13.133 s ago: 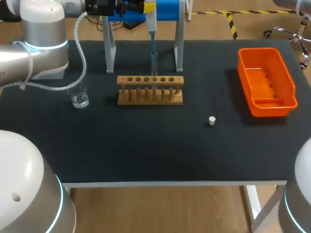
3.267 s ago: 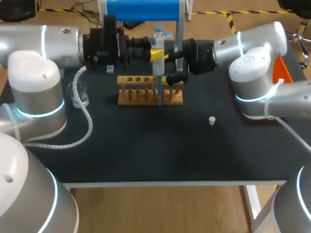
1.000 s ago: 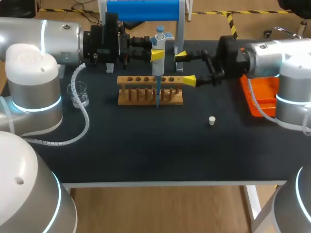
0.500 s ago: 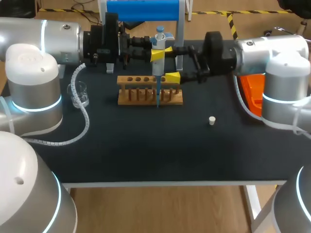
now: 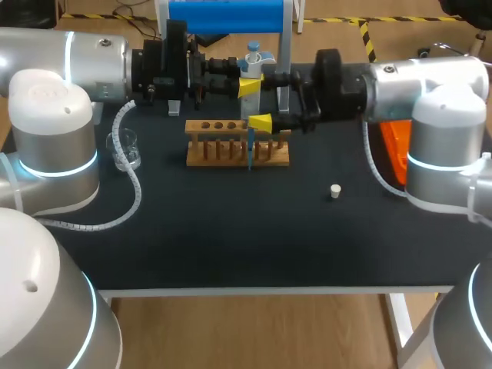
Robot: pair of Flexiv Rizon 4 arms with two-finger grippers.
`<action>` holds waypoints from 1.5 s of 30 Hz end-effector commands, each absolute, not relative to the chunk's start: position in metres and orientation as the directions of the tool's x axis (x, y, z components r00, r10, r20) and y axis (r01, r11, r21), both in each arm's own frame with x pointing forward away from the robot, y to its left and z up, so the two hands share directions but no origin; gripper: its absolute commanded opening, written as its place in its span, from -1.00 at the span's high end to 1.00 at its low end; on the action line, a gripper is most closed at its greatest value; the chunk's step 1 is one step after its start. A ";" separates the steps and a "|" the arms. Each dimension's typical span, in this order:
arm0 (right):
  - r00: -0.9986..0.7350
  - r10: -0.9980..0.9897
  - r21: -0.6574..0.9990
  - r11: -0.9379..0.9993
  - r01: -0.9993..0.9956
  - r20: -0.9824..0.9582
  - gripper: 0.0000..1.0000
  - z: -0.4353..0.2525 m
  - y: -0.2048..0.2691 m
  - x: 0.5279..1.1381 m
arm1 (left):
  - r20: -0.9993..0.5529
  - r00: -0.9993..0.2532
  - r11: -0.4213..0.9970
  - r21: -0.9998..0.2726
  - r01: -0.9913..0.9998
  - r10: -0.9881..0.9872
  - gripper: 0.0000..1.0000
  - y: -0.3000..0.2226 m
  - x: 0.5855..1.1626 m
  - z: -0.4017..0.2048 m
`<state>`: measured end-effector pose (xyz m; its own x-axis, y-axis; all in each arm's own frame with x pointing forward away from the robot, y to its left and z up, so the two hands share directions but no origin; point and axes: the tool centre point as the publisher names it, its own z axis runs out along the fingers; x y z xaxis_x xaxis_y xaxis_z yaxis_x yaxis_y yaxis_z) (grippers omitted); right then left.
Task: Invert the test tube, pick up the pipette, mount the tip to pipette, aspirate from beaker and dispense into the tube, eject the tip, return the pipette, and cap with the stopper.
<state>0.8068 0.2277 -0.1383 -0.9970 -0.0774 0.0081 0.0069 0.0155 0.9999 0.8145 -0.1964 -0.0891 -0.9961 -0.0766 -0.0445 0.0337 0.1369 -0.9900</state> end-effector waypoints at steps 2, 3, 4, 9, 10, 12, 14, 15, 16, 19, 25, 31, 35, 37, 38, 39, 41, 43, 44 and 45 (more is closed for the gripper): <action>-0.997 -0.074 1.000 0.013 0.009 0.010 -1.00 -0.138 0.235 0.809 | -0.045 -0.996 0.136 -0.990 0.035 -0.078 1.00 -0.197 0.814 -0.089; -0.997 -0.074 1.000 0.013 0.009 0.009 -1.00 -0.138 0.236 0.809 | -0.045 -0.996 0.136 -0.990 0.035 -0.078 1.00 -0.197 0.814 -0.089; -0.997 -0.074 1.000 0.012 0.008 0.009 -1.00 -0.138 0.236 0.809 | -0.045 -0.996 0.136 -0.990 0.035 -0.078 1.00 -0.197 0.814 -0.089; -0.997 -0.079 1.000 0.015 0.007 0.008 -0.74 -0.139 0.241 0.809 | -0.045 -0.996 0.136 -0.990 0.035 -0.078 1.00 -0.197 0.814 -0.089; -0.997 -0.080 1.000 0.016 0.007 0.008 -0.71 -0.139 0.241 0.809 | -0.045 -0.996 0.136 -0.990 0.035 -0.078 1.00 -0.197 0.814 -0.089; -0.997 -0.083 1.000 0.016 0.004 0.005 -0.55 -0.139 0.242 0.809 | -0.045 -0.996 0.136 -0.990 0.035 -0.078 1.00 -0.197 0.814 -0.089; -0.997 -0.083 1.000 0.012 0.001 0.002 -0.31 -0.138 0.242 0.809 | -0.045 -0.996 0.136 -0.990 0.035 -0.078 1.00 -0.197 0.814 -0.089; -0.996 -0.084 1.000 0.010 0.000 0.001 -0.15 -0.137 0.242 0.809 | -0.045 -0.996 0.136 -0.990 0.035 -0.078 1.00 -0.197 0.814 -0.089; -0.996 -0.085 1.000 0.008 -0.001 0.000 0.04 -0.136 0.242 0.809 | -0.045 -0.996 0.136 -0.990 0.035 -0.078 1.00 -0.197 0.814 -0.089; -0.996 -0.087 1.000 0.004 -0.003 -0.003 0.25 -0.136 0.242 0.808 | -0.045 -0.996 0.136 -0.990 0.035 -0.078 1.00 -0.197 0.814 -0.089; -0.996 -0.091 1.000 -0.002 -0.005 -0.005 1.00 -0.135 0.241 0.807 | -0.045 -0.996 0.136 -0.990 0.035 -0.078 1.00 -0.197 0.814 -0.089; -0.995 -0.095 1.000 -0.007 -0.007 -0.008 1.00 -0.135 0.237 0.806 | -0.045 -0.996 0.136 -0.990 0.035 -0.078 1.00 -0.197 0.814 -0.089; -0.996 -0.093 1.000 -0.009 -0.006 -0.007 1.00 -0.136 0.231 0.810 | -0.045 -0.996 0.136 -0.990 0.035 -0.078 -1.00 -0.197 0.814 -0.089; -0.995 -0.097 1.000 -0.008 -0.002 -0.003 1.00 -0.137 0.227 0.812 | -0.045 -0.996 0.136 -0.990 0.035 -0.078 -1.00 -0.197 0.814 -0.089; -0.995 -0.099 1.000 -0.007 0.001 0.000 1.00 -0.137 0.224 0.814 | -0.045 -0.996 0.136 -0.990 0.035 -0.078 -1.00 -0.197 0.814 -0.089; -0.995 -0.104 1.000 -0.006 0.003 0.003 1.00 -0.138 0.221 0.816 | -0.045 -0.996 0.136 -0.990 0.035 -0.078 -1.00 -0.197 0.814 -0.089; -0.994 -0.105 1.000 -0.005 0.004 0.004 1.00 -0.140 0.214 0.821 | -0.045 -0.996 0.136 -0.990 0.035 -0.078 -1.00 -0.197 0.814 -0.089; -0.994 -0.113 1.000 0.002 0.012 0.012 1.00 -0.142 0.207 0.827 | -0.045 -0.996 0.136 -0.990 0.035 -0.078 -1.00 -0.197 0.814 -0.089; -0.994 -0.112 1.000 0.006 0.014 0.015 1.00 -0.144 0.203 0.831 | -0.045 -0.996 0.136 -0.990 0.035 -0.078 -1.00 -0.197 0.814 -0.089; -0.994 -0.106 1.000 0.012 0.014 0.015 1.00 -0.145 0.199 0.834 | -0.045 -0.996 0.136 -0.990 0.035 -0.078 -1.00 -0.197 0.814 -0.089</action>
<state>0.8262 0.2120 -0.1451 -0.9963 -0.0848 0.0136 0.0132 0.0057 0.9999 0.8138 -0.1969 -0.0887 -0.9958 -0.0793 -0.0449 0.0337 0.1367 -0.9900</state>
